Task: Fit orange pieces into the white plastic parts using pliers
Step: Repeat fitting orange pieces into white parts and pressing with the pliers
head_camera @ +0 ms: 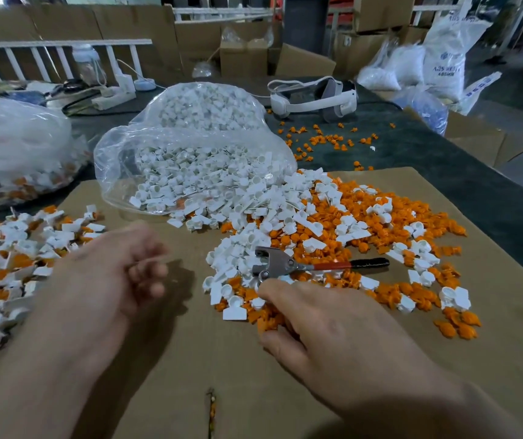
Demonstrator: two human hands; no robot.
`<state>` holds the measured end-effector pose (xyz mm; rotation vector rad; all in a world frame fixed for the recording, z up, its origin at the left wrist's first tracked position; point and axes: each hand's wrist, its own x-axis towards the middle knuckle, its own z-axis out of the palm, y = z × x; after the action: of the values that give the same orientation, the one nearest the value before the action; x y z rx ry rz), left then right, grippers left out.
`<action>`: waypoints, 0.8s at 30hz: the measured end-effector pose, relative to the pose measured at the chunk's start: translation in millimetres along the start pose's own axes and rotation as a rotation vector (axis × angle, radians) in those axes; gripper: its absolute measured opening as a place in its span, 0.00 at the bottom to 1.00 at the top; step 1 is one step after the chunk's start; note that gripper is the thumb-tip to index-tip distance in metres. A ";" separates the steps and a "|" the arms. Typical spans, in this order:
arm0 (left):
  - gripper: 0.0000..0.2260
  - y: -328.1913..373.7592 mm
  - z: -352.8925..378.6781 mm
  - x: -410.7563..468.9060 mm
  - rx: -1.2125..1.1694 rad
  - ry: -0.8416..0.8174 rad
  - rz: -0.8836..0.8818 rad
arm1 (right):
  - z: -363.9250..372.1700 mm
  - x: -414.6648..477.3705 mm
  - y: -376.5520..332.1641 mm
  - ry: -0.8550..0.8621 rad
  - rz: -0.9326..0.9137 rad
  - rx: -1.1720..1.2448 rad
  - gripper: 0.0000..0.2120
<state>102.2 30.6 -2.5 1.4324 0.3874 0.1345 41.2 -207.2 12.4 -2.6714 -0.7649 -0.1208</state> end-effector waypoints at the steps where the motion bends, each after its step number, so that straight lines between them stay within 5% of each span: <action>1: 0.11 -2.2 4.4 -7.6 0.352 0.006 0.145 | 1.4 0.4 -1.3 0.002 -0.005 -0.027 0.22; 4: 0.22 -7.1 12.9 -29.3 1.139 -0.094 0.455 | 8.9 3.7 -4.3 -0.001 -0.013 -0.111 0.26; 8: 0.36 -10.9 18.3 -30.2 1.466 -0.196 0.490 | 19.3 7.8 -4.5 0.046 0.019 -0.207 0.27; 17: 0.15 -23.2 28.1 -38.4 1.194 -0.332 0.636 | 16.8 8.2 2.7 0.050 0.073 -0.201 0.06; 24: 0.13 -23.0 32.3 -42.7 0.969 -0.311 0.558 | 11.2 5.8 8.8 0.097 0.125 -0.046 0.10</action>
<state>70.2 -16.7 -14.5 2.4558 -0.2731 0.1798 50.6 -207.3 0.1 -2.7251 -0.5699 -0.2370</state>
